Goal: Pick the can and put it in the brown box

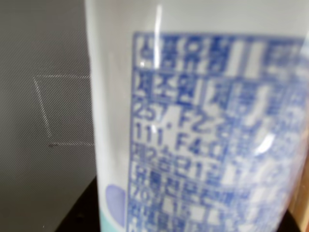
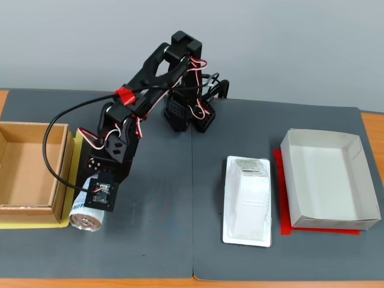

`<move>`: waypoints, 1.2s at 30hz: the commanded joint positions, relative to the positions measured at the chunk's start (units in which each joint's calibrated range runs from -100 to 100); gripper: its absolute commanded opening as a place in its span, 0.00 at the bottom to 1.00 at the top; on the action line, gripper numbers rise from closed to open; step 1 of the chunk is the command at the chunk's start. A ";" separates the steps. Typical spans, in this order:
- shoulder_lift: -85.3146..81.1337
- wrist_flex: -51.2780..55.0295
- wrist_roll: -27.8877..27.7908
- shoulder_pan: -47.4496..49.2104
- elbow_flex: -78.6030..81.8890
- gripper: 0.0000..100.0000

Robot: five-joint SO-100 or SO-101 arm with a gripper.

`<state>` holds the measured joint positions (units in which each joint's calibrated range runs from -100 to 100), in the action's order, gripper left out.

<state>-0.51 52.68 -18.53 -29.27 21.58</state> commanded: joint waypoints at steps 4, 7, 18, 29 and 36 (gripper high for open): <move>-9.36 5.51 1.60 1.16 -1.85 0.12; -12.67 7.60 2.80 1.16 -1.85 0.12; -18.51 17.83 0.45 0.67 -9.72 0.12; -18.26 22.08 -5.38 -4.77 -19.04 0.12; -14.61 21.21 -10.44 -11.76 -20.49 0.12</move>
<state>-15.81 74.65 -26.79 -38.06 5.17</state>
